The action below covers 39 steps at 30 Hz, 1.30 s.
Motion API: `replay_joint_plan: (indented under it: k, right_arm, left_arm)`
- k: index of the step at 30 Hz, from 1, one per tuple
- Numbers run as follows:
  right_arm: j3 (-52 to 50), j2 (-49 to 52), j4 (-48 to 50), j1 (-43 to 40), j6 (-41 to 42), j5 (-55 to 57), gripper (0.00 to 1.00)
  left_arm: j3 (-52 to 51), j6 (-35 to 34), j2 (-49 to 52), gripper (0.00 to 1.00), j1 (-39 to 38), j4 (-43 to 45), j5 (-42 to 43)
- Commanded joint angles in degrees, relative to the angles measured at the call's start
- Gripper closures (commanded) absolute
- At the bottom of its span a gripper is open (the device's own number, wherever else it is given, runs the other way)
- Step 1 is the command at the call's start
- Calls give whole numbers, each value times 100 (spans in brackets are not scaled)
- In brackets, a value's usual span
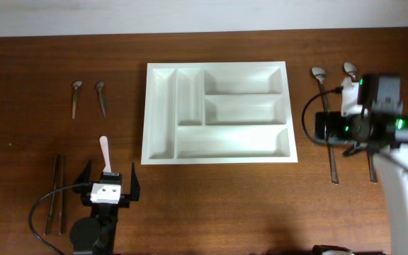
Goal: Pack container
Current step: 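Move the right gripper over the left silver fork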
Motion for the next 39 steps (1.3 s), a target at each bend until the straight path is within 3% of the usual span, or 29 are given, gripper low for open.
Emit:
replay_joint_plan:
  k: [1,5,8,39]
  right_arm:
    - [1351,929,-796,-376,-1025,0,1]
    - [2341,1860,-1650,-715,-1379,-13,1]
    - [2529,2216,-1674,-872,-1360,-17,1]
    - [1679,3305,-949,-1093,-1416,-278,1]
  left_arm:
    - [-44,7,-48,1,28,15,-42]
    - [-44,7,-48,1,28,15,-42]
    - [-44,7,-48,1,28,15,-42]
    - [-44,7,-48,1,28,15,-42]
